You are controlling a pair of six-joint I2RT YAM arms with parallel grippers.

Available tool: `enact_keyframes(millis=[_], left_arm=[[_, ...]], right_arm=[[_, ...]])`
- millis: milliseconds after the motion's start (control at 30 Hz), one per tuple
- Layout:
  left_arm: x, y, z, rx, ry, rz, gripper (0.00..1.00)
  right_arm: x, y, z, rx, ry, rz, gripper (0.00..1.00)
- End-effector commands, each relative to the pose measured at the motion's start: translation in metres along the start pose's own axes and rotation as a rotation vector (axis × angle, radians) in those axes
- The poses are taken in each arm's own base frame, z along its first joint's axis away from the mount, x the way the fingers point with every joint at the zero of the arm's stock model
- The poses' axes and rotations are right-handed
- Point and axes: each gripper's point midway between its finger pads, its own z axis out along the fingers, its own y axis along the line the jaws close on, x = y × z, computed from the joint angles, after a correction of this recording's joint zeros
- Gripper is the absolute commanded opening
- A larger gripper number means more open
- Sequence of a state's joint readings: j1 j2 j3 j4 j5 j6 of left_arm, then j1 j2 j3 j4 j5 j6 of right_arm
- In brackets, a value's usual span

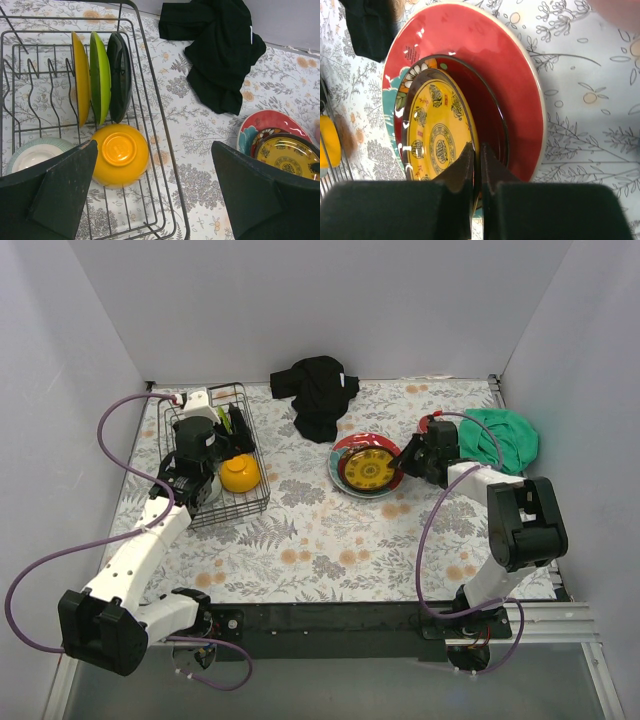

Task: Unload the mixed dishes from the dish rack
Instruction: Place the plate at the center of the board.

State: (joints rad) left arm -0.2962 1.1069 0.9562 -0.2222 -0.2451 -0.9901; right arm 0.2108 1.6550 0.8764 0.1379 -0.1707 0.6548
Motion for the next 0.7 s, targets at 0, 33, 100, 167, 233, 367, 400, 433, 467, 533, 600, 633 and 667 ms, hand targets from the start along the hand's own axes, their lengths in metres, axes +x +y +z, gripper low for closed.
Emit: enact_keyframes(millis=[0, 33, 100, 167, 233, 367, 400, 433, 467, 533, 600, 633, 667], left_arm=[[-0.012, 0.009, -0.007, -0.030, -0.042, -0.020, 0.98], [-0.012, 0.010, -0.006, -0.031, -0.042, -0.020, 0.98], [-0.012, 0.010, -0.006, -0.033, -0.042, -0.021, 0.98], [-0.011, 0.010, -0.006, -0.030, -0.040, -0.023, 0.98], [-0.010, 0.011, -0.005, -0.028, -0.036, -0.023, 0.98], [-0.006, 0.008, -0.002, -0.016, -0.020, -0.025, 0.98], [-0.006, 0.008, -0.002, -0.014, -0.017, -0.024, 0.98], [-0.005, 0.008, -0.001, -0.015, -0.015, -0.023, 0.98], [-0.004, 0.007, -0.001, -0.011, -0.013, -0.024, 0.98], [-0.003, 0.009, 0.000, -0.018, -0.011, -0.023, 0.98], [-0.003, 0.011, 0.001, -0.025, -0.008, -0.019, 0.98], [-0.003, 0.012, 0.001, -0.030, -0.009, -0.019, 0.98], [-0.002, 0.011, 0.002, -0.028, -0.008, -0.017, 0.98]], right_arm=[[-0.028, 0.022, 0.006, -0.072, -0.075, -0.023, 0.13], [-0.026, 0.021, 0.007, -0.073, -0.069, -0.026, 0.16], [-0.024, 0.021, 0.008, -0.077, -0.063, -0.038, 0.25], [-0.021, 0.017, 0.009, -0.063, -0.051, -0.036, 0.32], [-0.018, 0.015, 0.008, -0.054, -0.043, -0.035, 0.39], [-0.014, 0.010, 0.006, -0.027, -0.027, -0.051, 0.53], [-0.013, 0.009, 0.004, -0.012, -0.018, -0.067, 0.56], [-0.014, 0.008, 0.003, -0.003, -0.016, -0.077, 0.58], [-0.014, 0.008, 0.003, 0.007, -0.014, -0.088, 0.62], [-0.013, 0.009, 0.000, 0.025, 0.001, -0.123, 0.66], [-0.014, 0.010, -0.003, 0.044, 0.004, -0.154, 0.70], [-0.010, 0.011, -0.005, 0.054, 0.020, -0.184, 0.72], [-0.012, 0.011, -0.005, 0.065, 0.013, -0.198, 0.75]])
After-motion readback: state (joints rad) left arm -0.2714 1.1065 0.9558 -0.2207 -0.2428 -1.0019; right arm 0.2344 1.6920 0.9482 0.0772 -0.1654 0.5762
